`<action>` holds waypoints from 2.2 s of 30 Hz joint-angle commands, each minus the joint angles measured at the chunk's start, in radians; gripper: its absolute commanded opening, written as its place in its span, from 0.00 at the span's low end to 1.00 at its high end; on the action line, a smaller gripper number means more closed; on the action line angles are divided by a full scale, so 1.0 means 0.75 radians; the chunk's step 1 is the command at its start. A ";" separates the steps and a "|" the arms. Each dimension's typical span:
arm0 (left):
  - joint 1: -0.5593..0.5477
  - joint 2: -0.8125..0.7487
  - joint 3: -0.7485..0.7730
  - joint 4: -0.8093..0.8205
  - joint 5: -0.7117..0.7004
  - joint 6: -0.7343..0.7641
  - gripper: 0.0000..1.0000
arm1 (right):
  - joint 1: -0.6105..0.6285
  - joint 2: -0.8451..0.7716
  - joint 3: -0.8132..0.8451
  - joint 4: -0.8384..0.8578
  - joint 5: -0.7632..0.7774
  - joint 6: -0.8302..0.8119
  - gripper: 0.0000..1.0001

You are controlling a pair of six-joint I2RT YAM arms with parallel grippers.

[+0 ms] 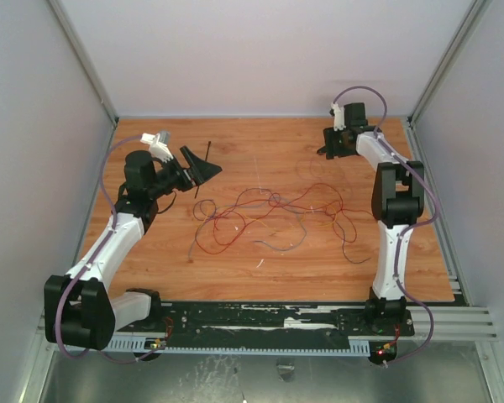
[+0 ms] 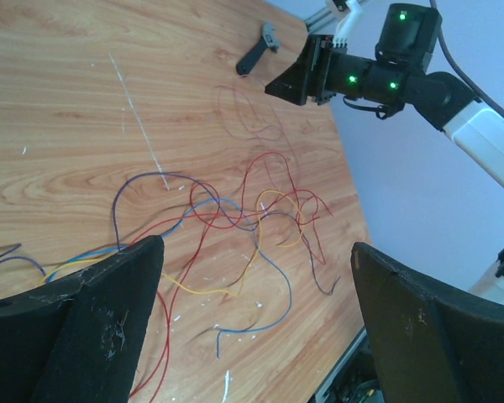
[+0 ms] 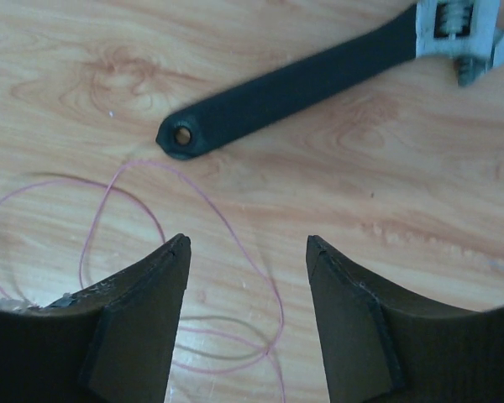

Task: Zip-tie the wires
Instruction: Pick up the cable from the center of the board.

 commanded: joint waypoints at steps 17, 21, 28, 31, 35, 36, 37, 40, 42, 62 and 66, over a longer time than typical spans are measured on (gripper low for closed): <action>-0.013 0.053 0.046 0.065 0.050 0.004 0.98 | 0.045 0.168 0.175 0.029 -0.037 -0.109 0.46; -0.014 0.058 0.059 0.065 0.057 0.008 0.98 | 0.045 0.171 0.179 0.014 -0.042 -0.113 0.30; -0.015 0.088 0.137 0.065 0.060 0.013 0.98 | 0.059 0.031 0.246 -0.073 0.086 -0.138 0.00; -0.014 0.119 0.217 0.061 0.055 0.034 0.98 | 0.076 -0.079 0.363 -0.189 0.152 -0.154 0.00; -0.014 0.191 0.341 0.088 0.052 0.036 0.99 | 0.101 -0.292 0.433 -0.185 0.182 -0.147 0.00; -0.014 0.211 0.369 0.096 0.054 0.031 0.99 | 0.104 -0.348 0.439 -0.163 0.172 -0.136 0.00; -0.014 0.232 0.400 0.099 0.058 0.031 0.99 | 0.107 -0.399 0.450 -0.140 0.157 -0.126 0.00; -0.014 0.289 0.474 0.129 0.077 0.012 0.98 | 0.111 -0.537 0.481 -0.053 0.067 -0.085 0.00; -0.014 0.321 0.500 0.180 0.105 -0.018 0.99 | 0.114 -0.606 0.494 0.016 -0.017 -0.055 0.00; -0.136 0.461 0.519 0.390 0.181 -0.083 0.98 | 0.113 -0.758 0.567 0.273 -0.511 0.121 0.00; -0.161 0.466 0.476 0.482 0.203 -0.164 0.98 | 0.116 -0.798 0.534 0.283 -0.561 0.142 0.00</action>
